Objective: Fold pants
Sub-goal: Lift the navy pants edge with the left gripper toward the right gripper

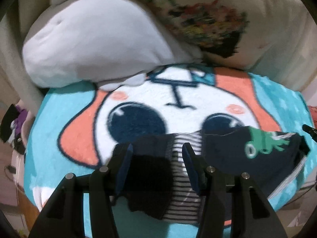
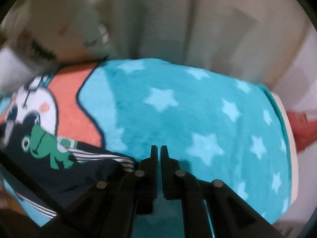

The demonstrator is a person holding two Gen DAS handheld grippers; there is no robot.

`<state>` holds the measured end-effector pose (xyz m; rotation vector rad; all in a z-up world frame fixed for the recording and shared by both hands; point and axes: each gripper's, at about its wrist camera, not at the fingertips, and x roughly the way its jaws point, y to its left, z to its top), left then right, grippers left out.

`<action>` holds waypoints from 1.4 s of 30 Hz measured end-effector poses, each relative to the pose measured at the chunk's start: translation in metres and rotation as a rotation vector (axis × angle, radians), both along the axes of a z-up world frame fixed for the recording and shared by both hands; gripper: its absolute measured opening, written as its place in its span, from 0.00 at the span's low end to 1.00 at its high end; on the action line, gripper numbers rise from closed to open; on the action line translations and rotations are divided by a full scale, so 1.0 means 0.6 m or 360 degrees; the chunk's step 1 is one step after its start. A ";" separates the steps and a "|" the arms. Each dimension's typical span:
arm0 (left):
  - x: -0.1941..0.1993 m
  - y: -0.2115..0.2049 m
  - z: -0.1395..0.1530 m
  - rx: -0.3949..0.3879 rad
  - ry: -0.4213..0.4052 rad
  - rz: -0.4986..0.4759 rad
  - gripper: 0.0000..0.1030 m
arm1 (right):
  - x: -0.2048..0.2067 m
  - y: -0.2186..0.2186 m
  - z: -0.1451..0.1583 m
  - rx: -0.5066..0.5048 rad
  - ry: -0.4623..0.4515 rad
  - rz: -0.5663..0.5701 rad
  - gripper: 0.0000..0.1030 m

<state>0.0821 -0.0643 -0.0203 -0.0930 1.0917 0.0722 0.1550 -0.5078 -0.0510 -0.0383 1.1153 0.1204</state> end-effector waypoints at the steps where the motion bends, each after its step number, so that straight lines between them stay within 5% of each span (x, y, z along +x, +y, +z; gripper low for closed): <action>1: 0.004 -0.012 0.005 -0.0012 -0.0016 -0.0049 0.49 | -0.008 -0.020 0.004 0.0106 -0.0005 -0.0053 0.10; 3: 0.018 -0.054 0.011 -0.0020 -0.0036 -0.0210 0.55 | -0.024 -0.048 0.013 0.0307 -0.0021 -0.0132 0.43; 5: 0.037 -0.098 0.005 -0.0046 -0.0027 -0.0353 0.59 | -0.047 -0.054 0.018 0.0487 -0.0040 -0.0146 0.55; 8: 0.067 -0.166 -0.013 -0.0111 0.0006 -0.0539 0.59 | -0.065 -0.032 0.007 0.0532 0.0004 -0.0104 0.56; 11: 0.090 -0.229 -0.051 -0.0001 0.0045 -0.0668 0.59 | -0.068 -0.012 -0.020 0.0509 0.0066 -0.0103 0.53; 14: 0.101 -0.258 -0.089 0.0070 0.0114 -0.0712 0.59 | -0.070 0.013 -0.044 0.0486 0.0141 -0.0042 0.09; 20: 0.107 -0.271 -0.116 0.0135 0.0100 -0.0707 0.59 | -0.067 -0.029 -0.021 0.0490 -0.0028 -0.0177 0.09; 23: 0.113 -0.268 -0.118 0.0105 0.0103 -0.0632 0.59 | -0.065 -0.042 -0.036 0.0464 -0.0021 -0.0226 0.15; 27: 0.119 -0.247 -0.107 0.0081 0.0109 -0.0520 0.59 | -0.080 -0.089 -0.045 0.0542 -0.0032 -0.0410 0.54; 34: 0.120 -0.261 -0.033 -0.0140 0.0052 -0.0681 0.59 | -0.115 -0.115 -0.040 0.0934 -0.0035 -0.0467 0.56; 42: 0.174 -0.399 -0.044 -0.0464 0.0260 -0.1063 0.59 | -0.128 -0.050 -0.068 0.0946 -0.0006 -0.0390 0.63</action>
